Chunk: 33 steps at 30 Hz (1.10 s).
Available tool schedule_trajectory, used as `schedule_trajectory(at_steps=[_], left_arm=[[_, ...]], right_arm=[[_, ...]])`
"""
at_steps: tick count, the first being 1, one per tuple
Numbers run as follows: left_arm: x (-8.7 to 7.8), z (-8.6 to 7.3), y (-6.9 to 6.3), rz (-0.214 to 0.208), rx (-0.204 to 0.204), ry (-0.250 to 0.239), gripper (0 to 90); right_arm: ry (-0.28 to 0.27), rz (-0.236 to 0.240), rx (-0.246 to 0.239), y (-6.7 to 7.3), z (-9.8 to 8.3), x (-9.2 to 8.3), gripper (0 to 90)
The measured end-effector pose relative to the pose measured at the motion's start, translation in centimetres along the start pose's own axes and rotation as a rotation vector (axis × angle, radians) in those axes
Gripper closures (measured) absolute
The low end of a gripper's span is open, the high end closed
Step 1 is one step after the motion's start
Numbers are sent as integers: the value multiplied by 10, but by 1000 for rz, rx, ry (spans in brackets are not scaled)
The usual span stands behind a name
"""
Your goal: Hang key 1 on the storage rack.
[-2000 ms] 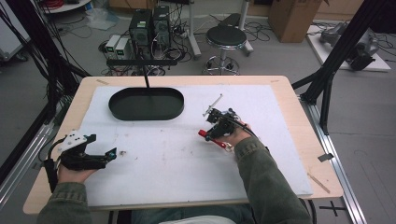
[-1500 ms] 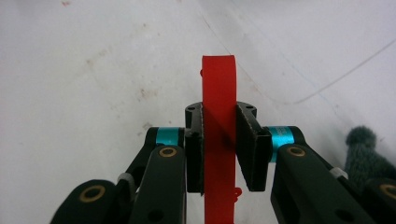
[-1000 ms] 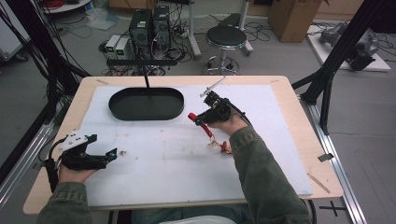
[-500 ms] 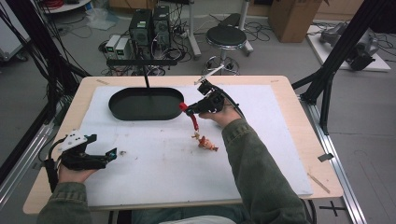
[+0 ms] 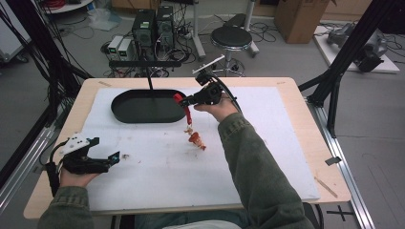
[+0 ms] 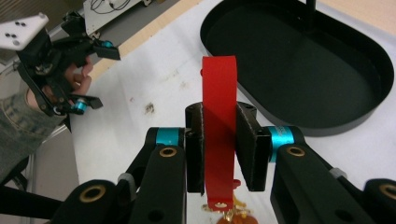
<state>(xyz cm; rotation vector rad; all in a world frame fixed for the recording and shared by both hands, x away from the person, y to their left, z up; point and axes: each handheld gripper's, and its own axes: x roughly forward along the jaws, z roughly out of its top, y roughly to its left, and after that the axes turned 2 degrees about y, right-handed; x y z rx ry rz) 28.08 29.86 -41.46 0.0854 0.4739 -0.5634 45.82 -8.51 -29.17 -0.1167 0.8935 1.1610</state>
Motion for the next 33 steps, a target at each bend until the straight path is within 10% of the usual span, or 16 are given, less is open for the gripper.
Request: schedule_trajectory(at_steps=[33], left_arm=[[4,0,1,-23,3,4,20]], right_arm=[[-95,19,-25,-3,81,0,746]])
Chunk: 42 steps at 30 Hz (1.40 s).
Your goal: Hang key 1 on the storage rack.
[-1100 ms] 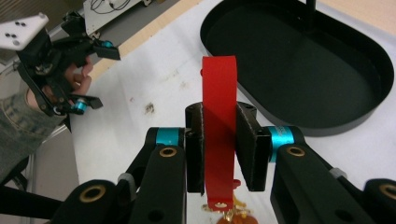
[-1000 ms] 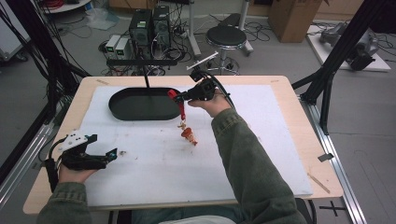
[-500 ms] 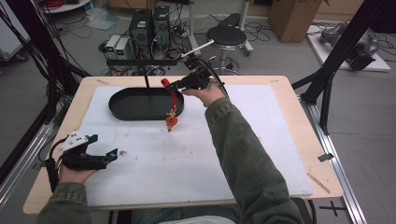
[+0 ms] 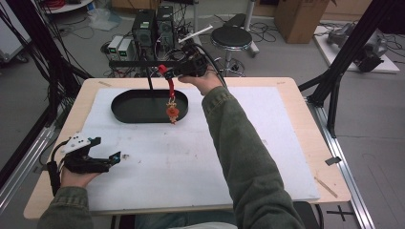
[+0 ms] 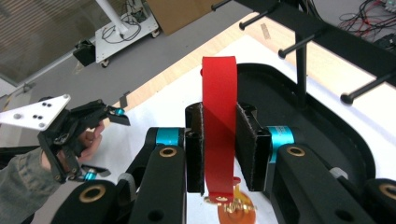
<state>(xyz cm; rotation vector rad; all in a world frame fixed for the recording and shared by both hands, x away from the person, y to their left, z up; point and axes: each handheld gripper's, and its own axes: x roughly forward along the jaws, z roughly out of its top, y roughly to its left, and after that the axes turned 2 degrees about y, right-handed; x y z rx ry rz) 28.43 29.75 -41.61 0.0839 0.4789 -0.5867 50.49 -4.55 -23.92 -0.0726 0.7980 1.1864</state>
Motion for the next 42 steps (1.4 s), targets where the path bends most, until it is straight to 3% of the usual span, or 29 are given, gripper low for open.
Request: schedule_trajectory(at_steps=[4,11,22,31,42], left_arm=[[1,1,0,-9,2,-1,21],[2,1,2,-12,-7,-12,20],[0,1,4,-11,-18,-20,20],[1,1,3,-12,-6,-7,20],[3,0,2,-12,-2,5,20]], right_arm=[[8,-15,-3,-3,10,9,746],[5,-24,35,-13,22,31,746],[-34,-61,85,-26,40,39,746],[-112,-72,154,-40,48,43,746],[-130,-96,183,-46,56,50,746]])
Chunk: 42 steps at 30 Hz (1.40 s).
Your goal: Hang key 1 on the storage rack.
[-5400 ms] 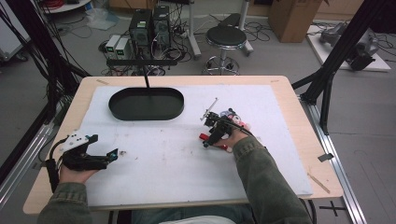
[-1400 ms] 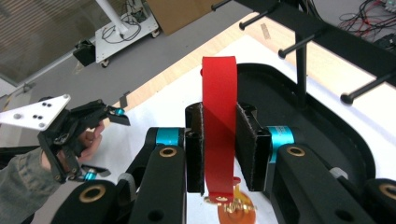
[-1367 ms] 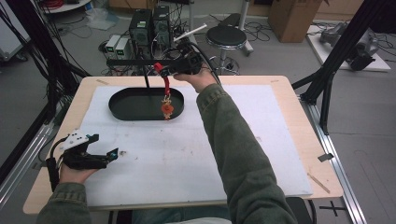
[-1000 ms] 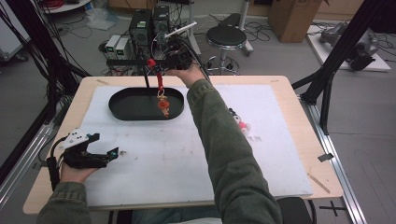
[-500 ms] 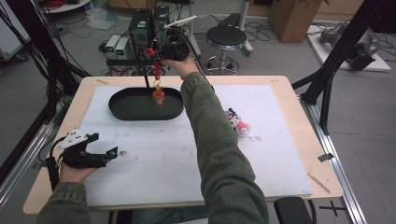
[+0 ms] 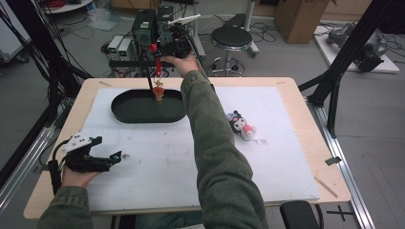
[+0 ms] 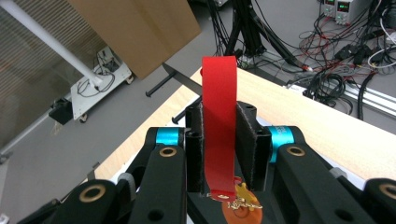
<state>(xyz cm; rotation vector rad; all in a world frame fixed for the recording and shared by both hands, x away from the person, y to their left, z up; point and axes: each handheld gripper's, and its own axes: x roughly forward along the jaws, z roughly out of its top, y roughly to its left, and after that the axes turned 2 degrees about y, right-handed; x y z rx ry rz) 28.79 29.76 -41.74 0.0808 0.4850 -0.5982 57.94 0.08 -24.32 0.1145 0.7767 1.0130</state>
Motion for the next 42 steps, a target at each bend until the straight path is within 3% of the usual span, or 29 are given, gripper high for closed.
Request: schedule_trajectory(at_steps=[11,15,21,29,34,36,39,42], left_arm=[[0,0,-1,-12,-1,8,21],[1,-1,0,-11,-2,15,21],[0,-1,2,-9,-11,2,21],[1,-1,1,-17,-13,5,21],[1,-1,-1,-22,-2,9,21],[1,-1,-1,-21,-3,6,21],[0,-1,0,-17,-5,2,21],[1,-1,-1,-18,-3,7,21]], right_arm=[[-81,3,40,2,9,0,746],[-87,-18,57,0,12,2,746],[-138,4,94,-3,13,4,746],[-146,-29,84,-3,11,9,733],[-159,-48,67,-3,11,8,594],[-164,-73,71,-3,11,5,470],[-170,-73,75,-4,11,0,309],[-140,-85,59,-4,10,-4,178]])
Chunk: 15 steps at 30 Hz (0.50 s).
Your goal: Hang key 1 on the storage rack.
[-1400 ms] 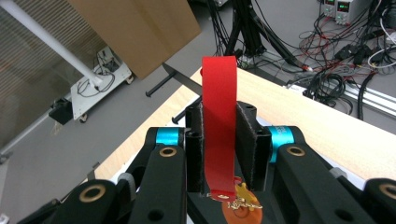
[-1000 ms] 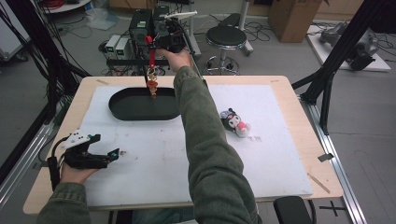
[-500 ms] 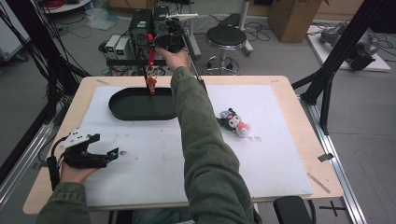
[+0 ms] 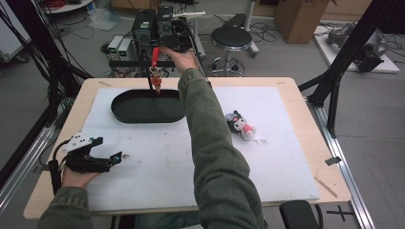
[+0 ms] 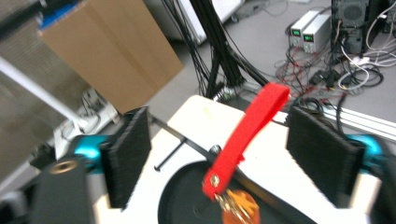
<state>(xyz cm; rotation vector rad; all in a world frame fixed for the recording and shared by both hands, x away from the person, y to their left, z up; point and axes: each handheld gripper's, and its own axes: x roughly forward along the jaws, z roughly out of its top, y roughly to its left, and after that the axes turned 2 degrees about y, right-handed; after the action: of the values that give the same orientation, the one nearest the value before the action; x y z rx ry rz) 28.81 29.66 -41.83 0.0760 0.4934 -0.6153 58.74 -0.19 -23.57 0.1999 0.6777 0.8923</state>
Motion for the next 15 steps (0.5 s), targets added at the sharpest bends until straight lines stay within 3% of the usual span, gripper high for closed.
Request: schedule_trajectory(at_steps=[2,4,6,10,15], left_arm=[[0,0,0,2,0,0,21],[0,0,0,1,-3,-2,20],[-1,0,0,4,-3,-3,21],[-1,0,0,5,-1,-2,21],[-1,0,0,10,-6,-6,20]], right_arm=[[9,-29,-38,1,-2,-3,96],[8,-21,-61,0,-5,-7,93],[4,-27,-80,-1,-8,-10,5],[0,-44,-141,0,-14,-15,5],[23,-35,-181,0,-20,-24,5]])
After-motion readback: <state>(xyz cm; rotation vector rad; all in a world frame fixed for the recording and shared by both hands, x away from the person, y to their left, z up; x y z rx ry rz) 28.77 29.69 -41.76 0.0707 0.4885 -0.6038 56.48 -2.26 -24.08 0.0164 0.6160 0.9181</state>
